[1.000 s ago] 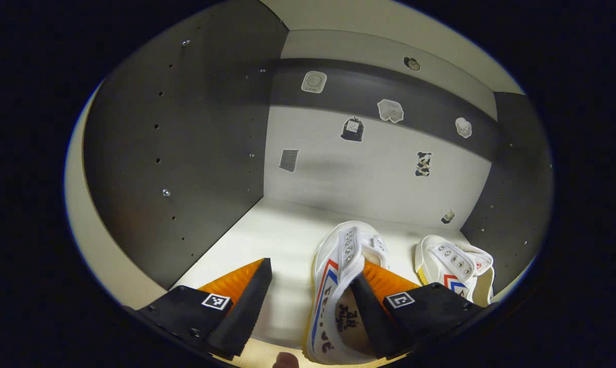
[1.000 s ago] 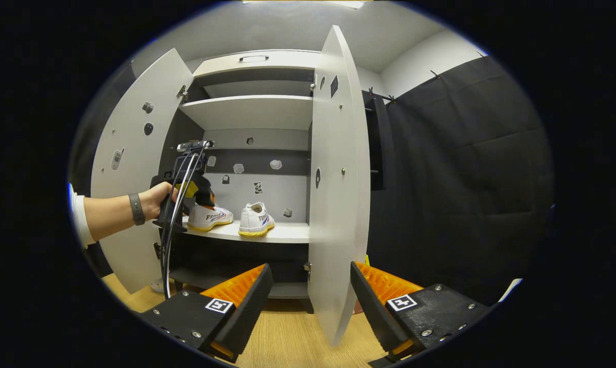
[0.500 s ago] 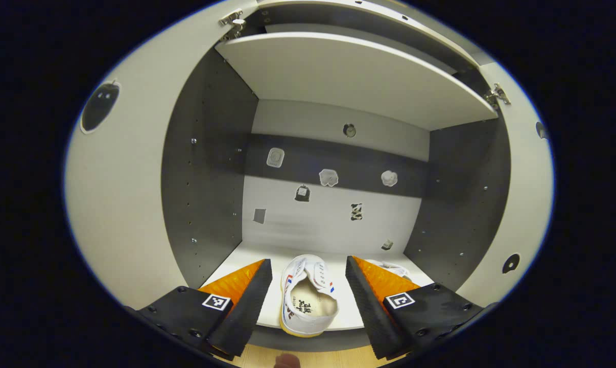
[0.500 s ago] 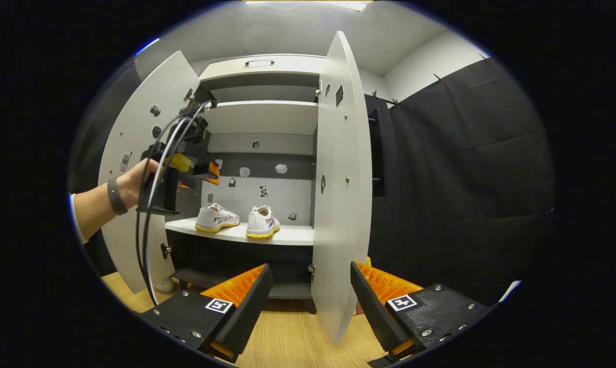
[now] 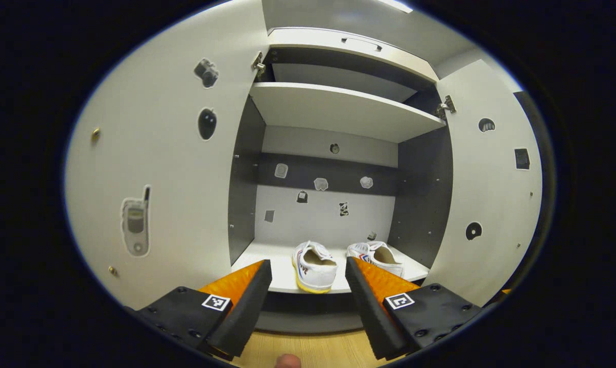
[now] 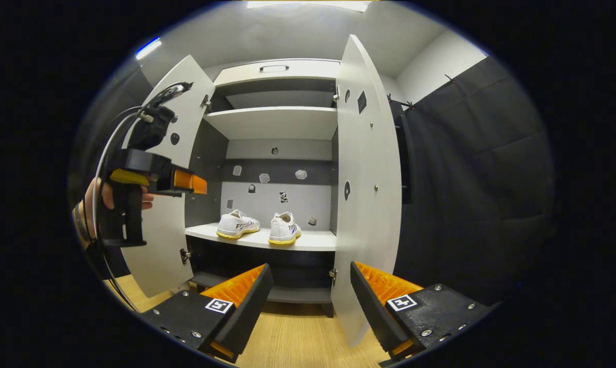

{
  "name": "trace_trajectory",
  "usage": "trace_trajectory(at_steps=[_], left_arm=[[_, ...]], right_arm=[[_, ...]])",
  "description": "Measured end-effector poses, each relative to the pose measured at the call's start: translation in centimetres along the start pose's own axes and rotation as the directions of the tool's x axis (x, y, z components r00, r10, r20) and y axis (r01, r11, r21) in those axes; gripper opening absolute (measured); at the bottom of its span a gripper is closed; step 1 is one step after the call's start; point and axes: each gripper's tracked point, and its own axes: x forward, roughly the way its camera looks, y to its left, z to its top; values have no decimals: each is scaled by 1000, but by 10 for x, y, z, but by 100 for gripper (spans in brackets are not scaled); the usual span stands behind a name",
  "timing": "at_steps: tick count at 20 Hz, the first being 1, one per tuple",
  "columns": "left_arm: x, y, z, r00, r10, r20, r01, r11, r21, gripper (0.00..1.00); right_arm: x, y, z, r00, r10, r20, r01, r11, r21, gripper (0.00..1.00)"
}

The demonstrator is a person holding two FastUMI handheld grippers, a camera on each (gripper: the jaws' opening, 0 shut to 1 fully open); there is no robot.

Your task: Grab one shoe with the right hand and put it into the shoe cabinet, grab the other shoe with the left hand and put it into the shoe cabinet; then close the right door with the right hand and the left door with the left hand.

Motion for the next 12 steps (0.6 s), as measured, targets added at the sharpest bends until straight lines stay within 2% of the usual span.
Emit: trace_trajectory(at_steps=[4, 8, 12], left_arm=[[-40, 16, -44, 998, 57, -8, -57, 998, -10, 94], [-68, 26, -75, 998, 69, -1, -69, 996, -57, 95], [-91, 40, -72, 991, 113, 75, -113, 994, -4, 94]], right_arm=[[2, 11, -9, 1000, 23, -21, -23, 1000, 20, 94], [1, 21, -15, 999, 39, -30, -38, 999, 29, 94], [-7, 24, -10, 999, 41, -29, -39, 998, 56, 94]])
